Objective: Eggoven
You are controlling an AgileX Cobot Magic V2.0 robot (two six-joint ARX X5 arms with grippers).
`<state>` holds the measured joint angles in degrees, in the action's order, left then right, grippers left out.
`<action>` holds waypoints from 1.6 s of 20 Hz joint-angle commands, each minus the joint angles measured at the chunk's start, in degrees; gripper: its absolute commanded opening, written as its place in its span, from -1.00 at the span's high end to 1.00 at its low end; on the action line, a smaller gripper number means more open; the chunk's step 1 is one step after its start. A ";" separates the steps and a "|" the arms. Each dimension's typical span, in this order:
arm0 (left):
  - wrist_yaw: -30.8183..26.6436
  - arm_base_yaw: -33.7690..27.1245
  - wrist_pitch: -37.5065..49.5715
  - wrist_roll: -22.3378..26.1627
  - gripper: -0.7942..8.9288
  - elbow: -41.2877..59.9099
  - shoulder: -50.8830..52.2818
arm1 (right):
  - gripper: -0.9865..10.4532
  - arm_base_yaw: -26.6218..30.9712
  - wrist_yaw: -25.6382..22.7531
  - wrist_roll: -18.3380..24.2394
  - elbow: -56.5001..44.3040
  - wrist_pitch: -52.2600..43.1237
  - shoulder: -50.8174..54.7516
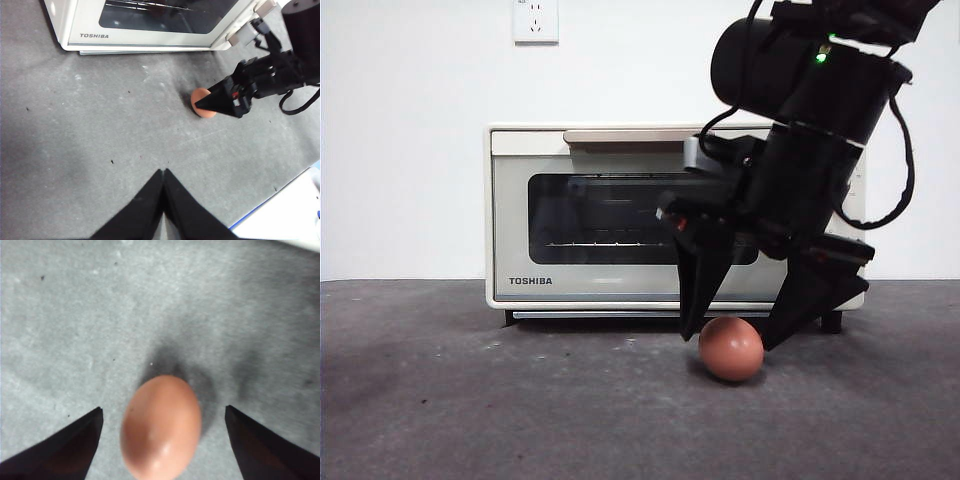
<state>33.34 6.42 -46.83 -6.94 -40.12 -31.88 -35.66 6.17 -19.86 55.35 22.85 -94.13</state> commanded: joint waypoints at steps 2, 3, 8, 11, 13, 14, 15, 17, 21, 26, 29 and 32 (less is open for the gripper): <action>0.33 0.15 1.44 0.66 0.82 -0.87 -0.31 | 0.14 -0.98 -0.24 -1.07 0.77 -1.27 -2.91; 0.31 0.15 1.55 0.66 0.82 -0.87 -0.31 | 0.14 -0.98 -0.26 -1.22 0.77 -1.44 -3.52; 0.31 0.15 1.64 0.66 0.82 -0.87 -0.48 | 0.25 -1.03 -0.26 -2.25 0.74 -1.73 -4.72; 0.31 0.15 1.66 0.66 0.82 -0.87 -0.48 | 0.51 -1.03 -0.24 -2.32 0.77 -0.50 -4.72; 0.31 0.15 1.70 0.66 0.82 -0.87 -0.57 | 0.63 -1.01 -0.24 -2.27 0.74 0.68 -4.72; 0.31 0.15 1.75 0.66 0.82 -0.87 -0.68 | 0.66 -1.01 -0.26 -2.27 0.77 1.07 -4.72; 0.31 0.15 1.86 0.66 0.82 -0.87 -0.83 | 0.69 -1.03 -0.26 -2.25 0.77 1.18 -4.72; 0.31 0.15 2.19 0.66 0.82 -0.87 -1.33 | 0.80 -1.01 -0.28 -2.19 0.74 1.09 -4.72; 0.26 0.17 4.15 0.13 0.82 -0.87 -2.71 | 0.82 -0.96 -0.26 -2.03 0.85 0.74 -4.31; -0.37 2.47 10.14 -2.43 0.82 -1.40 -5.46 | 0.82 -1.01 -0.20 -1.77 1.01 1.03 0.59; -2.73 5.55 13.97 -2.93 0.82 -3.21 -9.01 | 0.82 -1.01 -0.22 -0.74 1.01 3.08 6.93; -7.10 10.10 19.34 -3.04 0.82 -7.10 -14.91 | 0.82 -1.20 -0.26 0.46 1.01 6.58 16.22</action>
<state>26.48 16.29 -28.45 -9.82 -46.15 -46.17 -36.27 5.93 -20.47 55.68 29.71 -78.00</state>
